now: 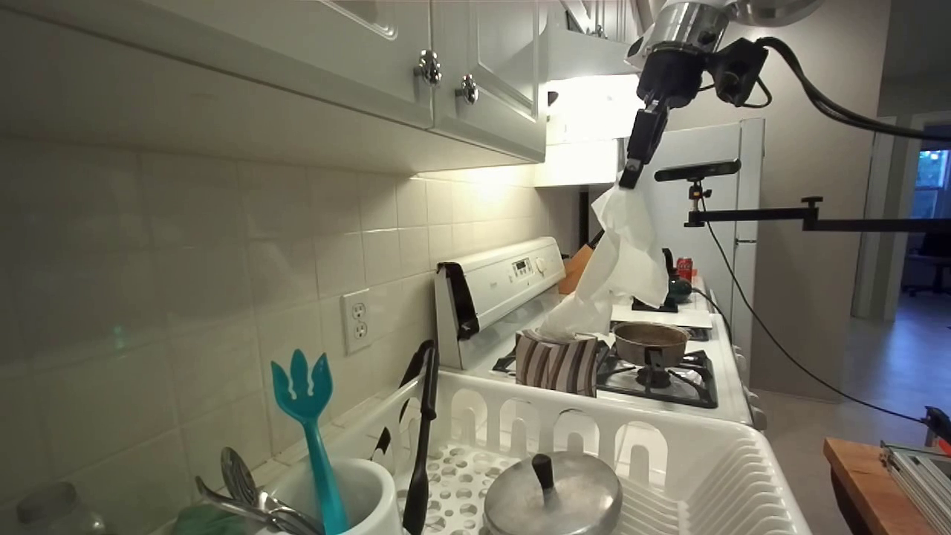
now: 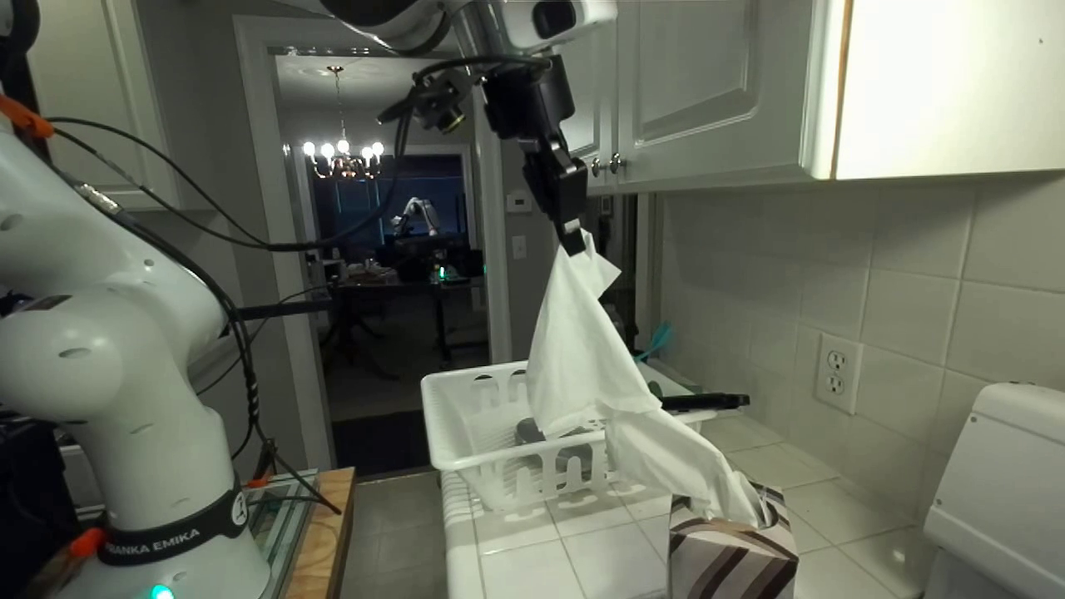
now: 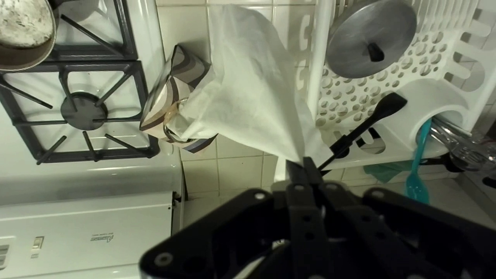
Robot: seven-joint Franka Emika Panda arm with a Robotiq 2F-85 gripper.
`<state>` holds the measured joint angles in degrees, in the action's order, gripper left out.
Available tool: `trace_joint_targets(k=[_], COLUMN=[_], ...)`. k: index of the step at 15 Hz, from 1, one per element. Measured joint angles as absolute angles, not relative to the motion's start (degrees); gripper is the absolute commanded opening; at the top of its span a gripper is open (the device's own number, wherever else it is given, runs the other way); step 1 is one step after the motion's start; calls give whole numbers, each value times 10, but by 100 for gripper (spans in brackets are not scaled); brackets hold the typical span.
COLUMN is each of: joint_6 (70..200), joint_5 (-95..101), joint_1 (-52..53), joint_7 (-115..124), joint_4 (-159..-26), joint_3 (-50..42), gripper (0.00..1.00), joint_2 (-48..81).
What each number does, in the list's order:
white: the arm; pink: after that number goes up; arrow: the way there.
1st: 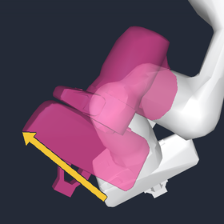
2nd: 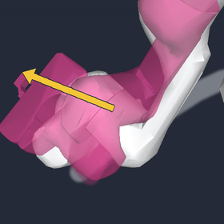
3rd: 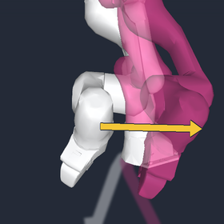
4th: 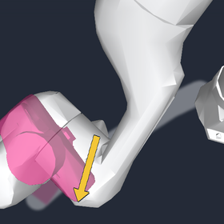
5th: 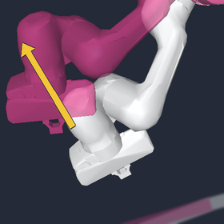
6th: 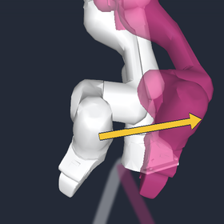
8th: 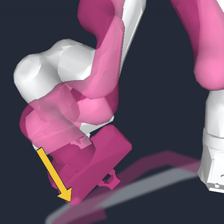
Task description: Move the box forward then remove the tissue from the box
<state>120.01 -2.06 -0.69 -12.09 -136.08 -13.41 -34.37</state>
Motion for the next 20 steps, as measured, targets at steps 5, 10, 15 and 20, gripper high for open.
trace_joint_targets(k=[5,10,15,20], joint_6=[1161,1133,1099,1102], joint_5=[-24,-47,-57,-57], joint_1=[-6,-4,-2,-1], joint_7=[-126,-157,-184,-198], joint_4=[-1361,-1362,-1364,-1384], joint_3=[-131,-132,-135,-134], gripper=[0,0,0,0], joint_2=[-363,-391,-405,-394])
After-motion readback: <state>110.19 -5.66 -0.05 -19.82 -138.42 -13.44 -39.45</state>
